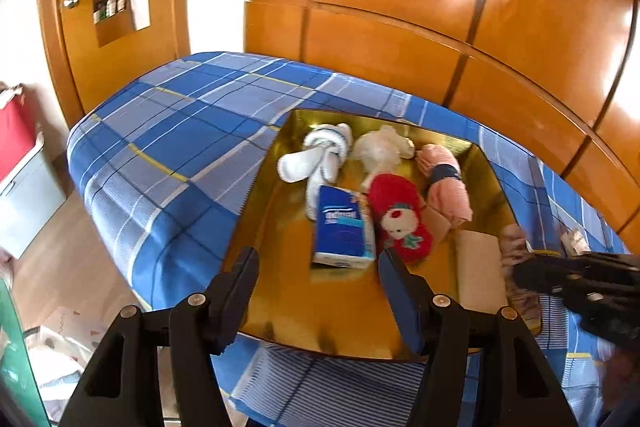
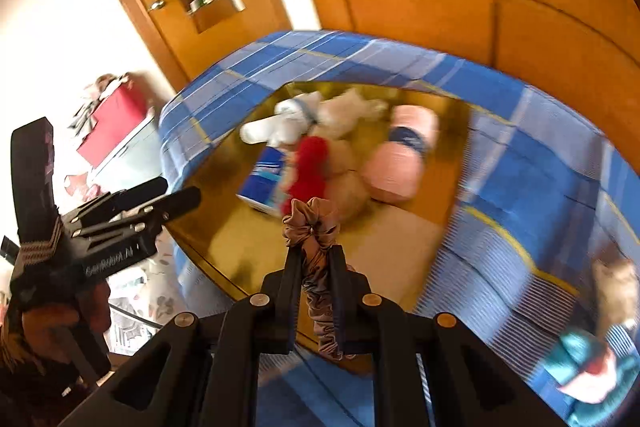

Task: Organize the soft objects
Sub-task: 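Carry the brown scrunchie into the gold tray with the right gripper and release, then withdraw the right gripper from the tray toward the teal plush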

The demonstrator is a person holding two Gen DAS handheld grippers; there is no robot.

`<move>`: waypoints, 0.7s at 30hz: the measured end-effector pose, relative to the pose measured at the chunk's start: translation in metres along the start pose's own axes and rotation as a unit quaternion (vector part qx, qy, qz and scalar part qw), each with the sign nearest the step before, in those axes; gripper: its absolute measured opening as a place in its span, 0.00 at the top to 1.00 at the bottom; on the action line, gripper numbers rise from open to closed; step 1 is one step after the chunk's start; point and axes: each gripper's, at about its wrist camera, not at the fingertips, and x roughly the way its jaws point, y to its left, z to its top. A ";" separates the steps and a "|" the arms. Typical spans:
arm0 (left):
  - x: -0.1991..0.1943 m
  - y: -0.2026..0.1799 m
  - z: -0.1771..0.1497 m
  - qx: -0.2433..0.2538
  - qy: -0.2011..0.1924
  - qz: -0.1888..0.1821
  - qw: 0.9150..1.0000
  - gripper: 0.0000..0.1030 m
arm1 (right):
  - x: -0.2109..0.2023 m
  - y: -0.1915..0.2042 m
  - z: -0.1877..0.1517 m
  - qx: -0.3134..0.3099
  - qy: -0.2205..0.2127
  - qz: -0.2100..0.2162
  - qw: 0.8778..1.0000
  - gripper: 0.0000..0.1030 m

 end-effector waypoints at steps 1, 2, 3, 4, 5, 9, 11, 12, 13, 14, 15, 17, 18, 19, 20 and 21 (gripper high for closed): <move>0.000 0.003 -0.001 -0.003 0.000 0.002 1.000 0.39 | 0.010 0.005 0.003 -0.003 0.008 0.003 1.000 0.88; 0.001 0.005 -0.001 -0.005 0.001 0.003 1.000 0.39 | 0.022 0.010 0.005 -0.003 0.020 0.005 1.000 0.88; 0.002 0.007 -0.002 -0.007 0.003 0.004 1.000 0.39 | 0.031 0.012 0.007 0.000 0.029 0.008 1.000 0.88; 0.003 0.008 -0.002 -0.008 0.004 0.004 1.000 0.39 | 0.043 0.015 0.009 0.005 0.039 0.013 0.999 0.88; 0.004 0.009 -0.003 -0.009 0.006 0.003 1.000 0.39 | 0.051 0.017 0.009 0.006 0.045 0.013 0.999 0.86; 0.007 0.008 -0.005 -0.008 0.011 -0.001 1.000 0.39 | 0.079 0.016 0.004 0.011 0.074 -0.015 0.997 0.80; 0.007 0.007 -0.006 -0.007 0.012 -0.003 1.000 0.39 | 0.085 0.012 0.000 0.019 0.081 -0.023 0.996 0.78; 0.008 0.007 -0.007 -0.007 0.012 -0.003 1.000 0.39 | 0.085 0.011 -0.001 0.022 0.081 -0.023 0.996 0.73; 0.008 0.008 -0.007 -0.007 0.013 -0.003 1.000 0.39 | 0.083 0.010 -0.002 0.026 0.079 -0.019 0.996 0.72; 0.009 0.008 -0.007 -0.008 0.014 -0.004 1.000 0.39 | 0.079 0.009 -0.003 0.029 0.074 -0.017 0.997 0.70; 0.009 0.008 -0.007 -0.008 0.014 -0.004 1.000 0.39 | 0.076 0.009 -0.003 0.031 0.070 -0.015 0.997 0.68; 0.009 0.007 -0.007 -0.008 0.013 -0.004 1.000 0.39 | 0.067 0.007 -0.004 0.036 0.059 -0.011 0.998 0.67; 0.008 0.006 -0.007 -0.007 0.012 -0.004 1.000 0.39 | 0.062 0.007 -0.005 0.037 0.054 -0.012 0.998 0.67; 0.007 0.006 -0.007 -0.006 0.010 -0.003 1.000 0.39 | 0.057 0.007 -0.004 0.037 0.049 -0.013 0.998 0.67; 0.005 0.004 -0.006 -0.003 0.007 -0.002 1.000 0.39 | 0.051 0.006 -0.004 0.038 0.041 -0.014 0.998 0.66; 0.004 0.003 -0.006 -0.001 0.005 -0.001 1.000 0.39 | 0.045 0.005 -0.005 0.041 0.034 -0.016 0.998 0.66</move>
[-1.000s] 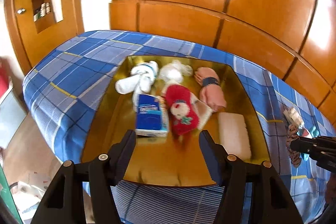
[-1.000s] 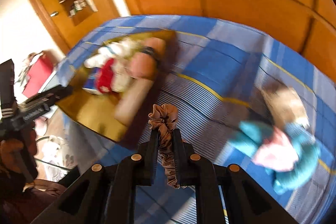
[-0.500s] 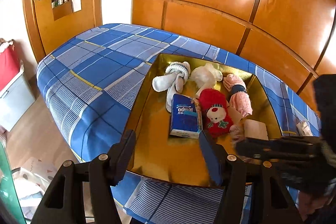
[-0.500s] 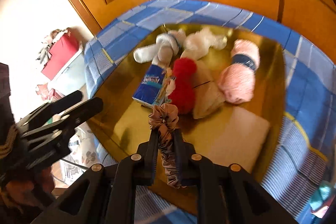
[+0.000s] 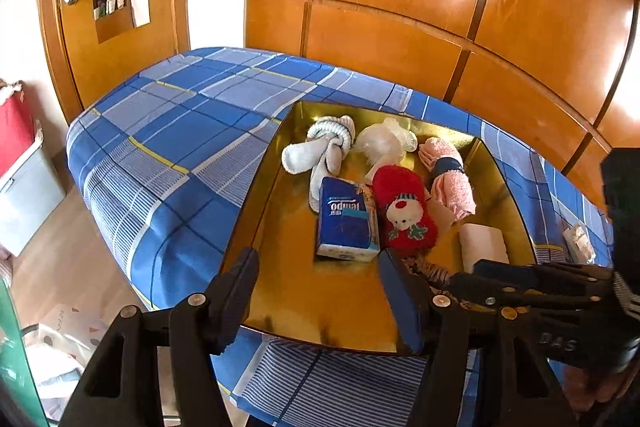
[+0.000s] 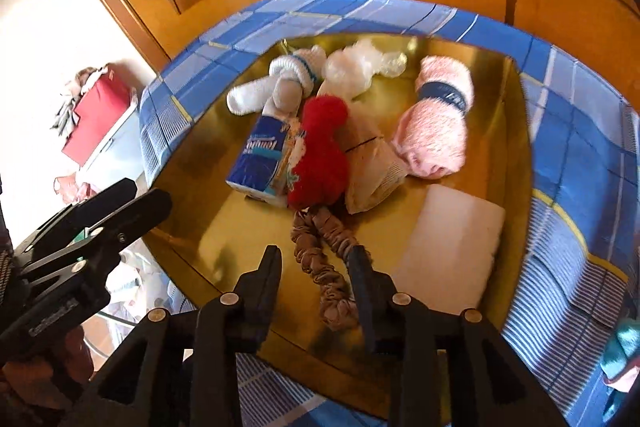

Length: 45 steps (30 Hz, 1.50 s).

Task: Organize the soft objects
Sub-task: 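Withdraw the right gripper from the tray toward the teal plush, then lower the left gripper onto the teal plush in pink dress and close it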

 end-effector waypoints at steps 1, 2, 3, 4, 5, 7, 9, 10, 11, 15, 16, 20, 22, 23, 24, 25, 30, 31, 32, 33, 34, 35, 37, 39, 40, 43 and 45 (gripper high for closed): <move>-0.001 -0.002 0.000 0.002 -0.002 0.001 1.000 0.39 | -0.006 -0.002 -0.002 0.006 -0.008 0.000 1.000 0.66; -0.003 -0.003 0.000 0.005 -0.004 0.000 1.000 0.39 | -0.012 -0.003 -0.003 0.011 -0.014 0.003 1.000 0.66; -0.004 -0.005 0.000 0.008 -0.006 0.000 1.000 0.39 | -0.017 -0.006 -0.004 0.016 -0.019 0.004 1.000 0.66; -0.004 -0.007 0.000 0.011 -0.006 0.000 1.000 0.39 | -0.023 -0.009 -0.006 0.021 -0.028 0.003 0.999 0.66; -0.006 -0.009 0.000 0.014 -0.008 -0.001 1.000 0.38 | -0.027 -0.009 -0.007 0.025 -0.035 0.000 0.999 0.65; -0.007 -0.013 -0.001 0.021 -0.008 -0.002 1.000 0.36 | -0.038 -0.013 -0.010 0.031 -0.047 -0.006 0.998 0.65; -0.010 -0.018 -0.002 0.028 -0.010 -0.003 1.000 0.36 | -0.048 -0.018 -0.014 0.034 -0.056 -0.015 0.998 0.65; -0.011 -0.020 -0.002 0.032 -0.012 -0.003 0.999 0.36 | -0.055 -0.020 -0.018 0.032 -0.063 -0.024 0.997 0.65; -0.012 -0.023 -0.002 0.036 -0.013 -0.004 0.999 0.36 | -0.060 -0.022 -0.020 0.031 -0.067 -0.031 0.997 0.65; -0.015 -0.032 -0.003 0.049 -0.015 -0.007 0.999 0.36 | -0.077 -0.035 -0.029 0.035 -0.085 -0.056 0.994 0.65; -0.016 -0.035 -0.004 0.052 -0.015 -0.008 0.998 0.36 | -0.080 -0.039 -0.031 0.038 -0.088 -0.061 0.994 0.65; -0.018 -0.045 -0.005 0.067 -0.015 -0.012 0.998 0.36 | -0.096 -0.059 -0.041 0.054 -0.101 -0.085 0.990 0.65; -0.018 -0.050 -0.007 0.073 -0.013 -0.013 0.997 0.36 | -0.103 -0.071 -0.046 0.064 -0.105 -0.094 0.988 0.65; -0.019 -0.052 -0.007 0.076 -0.012 -0.015 0.997 0.36 | -0.106 -0.076 -0.049 0.069 -0.107 -0.099 0.987 0.65; -0.019 -0.054 -0.008 0.080 -0.012 -0.017 0.997 0.36 | -0.109 -0.082 -0.051 0.074 -0.109 -0.103 0.986 0.65; -0.018 -0.057 -0.009 0.083 -0.011 -0.017 0.996 0.36 | -0.113 -0.088 -0.053 0.080 -0.111 -0.108 0.985 0.65; -0.017 -0.070 -0.012 0.099 -0.006 -0.024 0.995 0.36 | -0.129 -0.114 -0.062 0.103 -0.120 -0.129 0.979 0.65; -0.017 -0.072 -0.013 0.103 -0.005 -0.025 0.994 0.36 | -0.133 -0.119 -0.064 0.108 -0.122 -0.134 0.978 0.65; -0.016 -0.074 -0.013 0.106 -0.005 -0.026 0.994 0.36 | -0.136 -0.123 -0.066 0.111 -0.124 -0.138 0.976 0.65; -0.016 -0.077 -0.013 0.108 -0.004 -0.027 0.994 0.36 | -0.139 -0.127 -0.068 0.115 -0.126 -0.142 0.975 0.65; -0.015 -0.078 -0.014 0.110 -0.003 -0.028 0.993 0.36 | -0.143 -0.133 -0.070 0.121 -0.128 -0.148 0.973 0.65; -0.015 -0.080 -0.014 0.113 -0.002 -0.029 0.993 0.36 | -0.147 -0.138 -0.072 0.125 -0.130 -0.153 0.972 0.65; -0.015 -0.084 -0.015 0.118 -0.001 -0.032 0.992 0.36 | -0.155 -0.149 -0.076 0.137 -0.136 -0.164 0.967 0.65; -0.015 -0.088 -0.015 0.123 -0.001 -0.034 0.992 0.36 | -0.163 -0.160 -0.081 0.149 -0.143 -0.172 0.963 0.65; -0.015 -0.090 -0.015 0.125 0.000 -0.035 0.991 0.36 | -0.168 -0.165 -0.083 0.155 -0.147 -0.177 0.961 0.65; -0.014 -0.098 -0.016 0.136 0.002 -0.039 0.990 0.36 | -0.182 -0.184 -0.090 0.176 -0.160 -0.196 0.951 0.65; -0.014 -0.103 -0.017 0.142 0.001 -0.042 0.989 0.36 | -0.191 -0.198 -0.098 0.197 -0.169 -0.206 0.944 0.65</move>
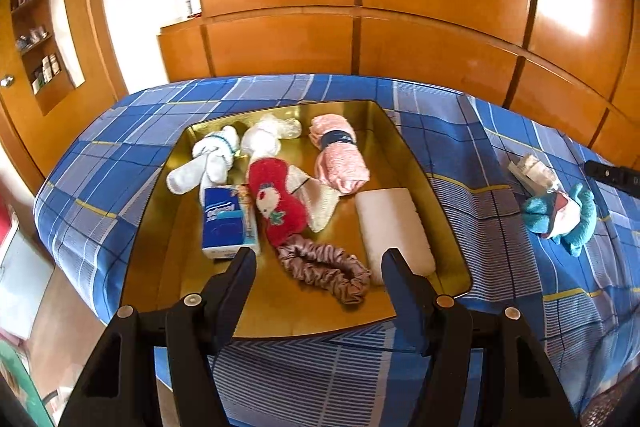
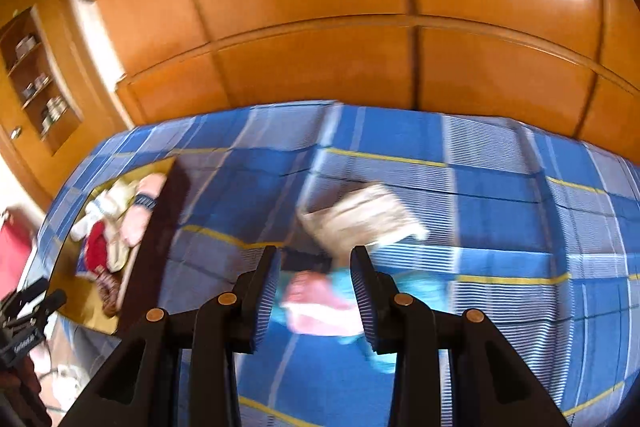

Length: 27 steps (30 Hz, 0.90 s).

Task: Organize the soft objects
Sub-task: 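Lower the left gripper onto the teal plush in pink dress and close it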

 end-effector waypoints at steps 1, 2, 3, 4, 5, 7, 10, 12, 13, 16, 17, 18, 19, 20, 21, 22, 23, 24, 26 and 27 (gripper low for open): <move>0.000 -0.003 0.001 0.003 0.000 -0.001 1.000 0.36 | -0.001 -0.009 0.001 0.011 -0.004 -0.007 1.000 0.65; 0.000 -0.006 0.001 0.007 0.000 -0.003 1.000 0.36 | -0.002 -0.018 0.001 0.023 -0.009 -0.014 1.000 0.65; 0.001 -0.010 0.002 0.012 0.001 -0.006 1.000 0.36 | -0.002 -0.025 0.001 0.035 -0.013 -0.019 0.999 0.65; 0.001 -0.013 0.003 0.017 0.002 -0.009 1.000 0.36 | -0.003 -0.036 -0.001 0.054 -0.018 -0.026 0.998 0.65; 0.001 -0.018 0.004 0.024 0.001 -0.013 1.000 0.36 | -0.003 -0.043 -0.001 0.067 -0.021 -0.032 0.997 0.65; 0.001 -0.029 0.006 0.040 0.000 -0.021 0.999 0.36 | -0.003 -0.061 -0.005 0.101 -0.026 -0.044 0.994 0.63; 0.003 -0.047 0.008 0.061 0.002 -0.034 0.998 0.36 | 0.000 -0.083 -0.010 0.145 -0.019 -0.049 0.988 0.63; 0.004 -0.058 0.009 0.073 0.005 -0.043 0.996 0.36 | 0.002 -0.093 -0.013 0.165 -0.016 -0.050 0.985 0.63; 0.005 -0.064 0.010 0.078 0.006 -0.048 0.996 0.36 | 0.002 -0.096 -0.013 0.173 -0.015 -0.050 0.983 0.63; 0.007 -0.086 0.012 0.105 0.007 -0.065 0.992 0.32 | -0.002 -0.101 -0.014 0.190 -0.019 -0.049 0.980 0.62; 0.008 -0.096 0.013 0.117 0.006 -0.071 0.991 0.31 | -0.004 -0.103 -0.014 0.196 -0.021 -0.047 0.979 0.62; 0.010 -0.105 0.015 0.130 0.007 -0.079 0.988 0.31 | -0.005 -0.105 -0.014 0.200 -0.022 -0.046 0.979 0.62; 0.011 -0.114 0.016 0.142 0.009 -0.087 0.986 0.27 | -0.006 -0.105 -0.014 0.204 -0.024 -0.045 0.978 0.62; 0.012 -0.126 0.018 0.158 0.009 -0.098 0.982 0.20 | -0.007 -0.107 -0.014 0.209 -0.025 -0.044 0.977 0.62; 0.013 -0.138 0.019 0.176 0.010 -0.109 0.978 0.18 | -0.008 -0.108 -0.013 0.212 -0.025 -0.042 0.976 0.62; 0.014 -0.150 0.020 0.194 0.012 -0.121 0.974 0.18 | -0.008 -0.109 -0.013 0.215 -0.026 -0.040 0.975 0.61; 0.015 -0.163 0.022 0.211 0.009 -0.134 0.968 0.17 | -0.009 -0.110 -0.013 0.218 -0.025 -0.039 0.975 0.61; 0.015 -0.175 0.023 0.229 0.005 -0.145 0.963 0.17 | -0.009 -0.111 -0.013 0.219 -0.025 -0.037 0.975 0.61; 0.020 -0.202 0.025 0.272 0.000 -0.157 0.950 0.17 | -0.009 -0.111 -0.011 0.220 -0.025 -0.031 0.975 0.61; 0.022 -0.212 0.025 0.287 -0.001 -0.161 0.944 0.17 | -0.011 -0.111 -0.011 0.220 -0.025 -0.030 0.975 0.61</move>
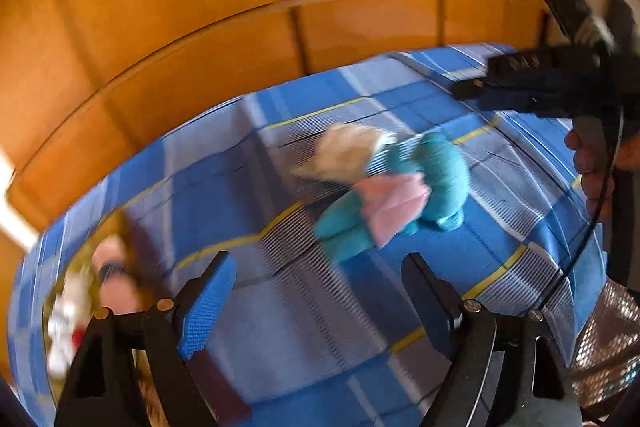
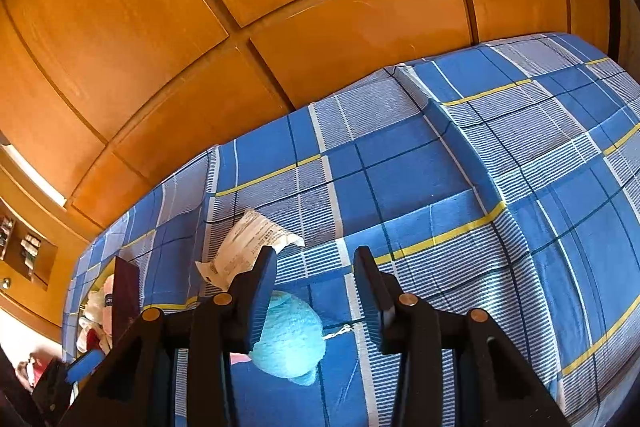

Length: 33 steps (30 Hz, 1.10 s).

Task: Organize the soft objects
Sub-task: 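Lower the left gripper onto the teal plush in pink dress and close it, then lift the teal plush with the left gripper while the right gripper grasps the white paper packet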

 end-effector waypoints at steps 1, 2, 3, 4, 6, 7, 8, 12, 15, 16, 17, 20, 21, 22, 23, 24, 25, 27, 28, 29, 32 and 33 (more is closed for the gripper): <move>0.008 -0.009 0.008 0.018 -0.001 -0.008 1.000 0.17 | -0.001 0.000 0.001 0.000 0.000 0.002 1.000 0.61; 0.014 -0.013 0.013 0.028 0.000 -0.013 1.000 0.17 | -0.001 0.000 0.001 0.001 0.000 0.003 1.000 0.61; 0.019 -0.017 0.019 0.039 0.000 -0.018 0.999 0.17 | -0.002 0.000 0.002 0.002 0.001 0.005 1.000 0.61; 0.026 -0.022 0.026 0.054 -0.003 -0.025 0.998 0.17 | -0.002 -0.001 0.002 0.004 0.001 0.006 1.000 0.61; 0.036 -0.034 0.036 0.085 -0.005 -0.029 0.996 0.17 | -0.002 -0.004 0.003 0.014 0.002 0.008 1.000 0.61; 0.039 -0.038 0.040 0.098 -0.007 -0.032 0.995 0.16 | -0.002 -0.006 0.003 0.019 0.003 0.009 1.000 0.61; 0.045 -0.043 0.044 0.116 -0.009 -0.035 0.993 0.14 | -0.002 -0.008 0.004 0.025 0.004 0.010 1.000 0.61; 0.068 -0.059 0.054 0.168 0.000 -0.053 0.984 0.14 | 0.000 -0.015 0.005 0.044 0.010 0.013 0.999 0.61; 0.085 -0.071 0.054 0.207 0.015 -0.071 0.976 0.14 | 0.000 -0.018 0.005 0.053 0.012 0.016 0.998 0.61; 0.090 -0.072 0.054 0.212 0.017 -0.074 0.974 0.14 | 0.000 -0.018 0.005 0.056 0.012 0.017 0.998 0.61; 0.096 -0.073 0.054 0.212 0.023 -0.085 0.973 0.21 | 0.000 -0.019 0.005 0.058 0.013 0.017 0.998 0.61; 0.105 -0.072 0.055 0.184 0.037 -0.122 0.975 0.54 | 0.001 -0.021 0.006 0.062 0.016 0.019 0.998 0.61; 0.107 -0.072 0.054 0.172 0.044 -0.139 0.974 0.61 | 0.001 -0.021 0.006 0.062 0.015 0.019 0.998 0.61; 0.106 -0.073 0.052 0.168 0.048 -0.145 0.974 0.68 | 0.001 -0.021 0.006 0.063 0.015 0.019 0.998 0.61; 0.106 -0.074 0.048 0.162 0.049 -0.149 0.974 0.71 | 0.001 -0.022 0.006 0.063 0.014 0.018 0.998 0.61; 0.104 -0.074 0.045 0.153 0.048 -0.152 0.975 0.72 | 0.001 -0.023 0.005 0.064 0.013 0.017 0.998 0.61; 0.100 -0.071 0.042 0.135 0.046 -0.159 0.977 0.72 | 0.001 -0.023 0.005 0.065 0.013 0.017 0.998 0.61; 0.092 -0.065 0.037 0.102 0.043 -0.167 0.980 0.72 | 0.001 -0.024 0.005 0.066 0.011 0.016 0.998 0.61; 0.087 -0.060 0.034 0.078 0.042 -0.173 0.981 0.72 | 0.001 -0.025 0.005 0.066 0.011 0.016 0.998 0.61; 0.080 -0.054 0.030 0.054 0.040 -0.176 0.982 0.72 | 0.001 -0.025 0.005 0.067 0.012 0.016 0.998 0.61; 0.058 -0.039 0.016 0.006 0.028 -0.169 0.985 0.72 | 0.002 -0.023 0.003 0.064 0.014 0.016 0.998 0.61; 0.051 -0.034 0.011 -0.012 0.030 -0.163 0.986 0.72 | 0.003 -0.022 0.003 0.061 0.017 0.016 0.998 0.61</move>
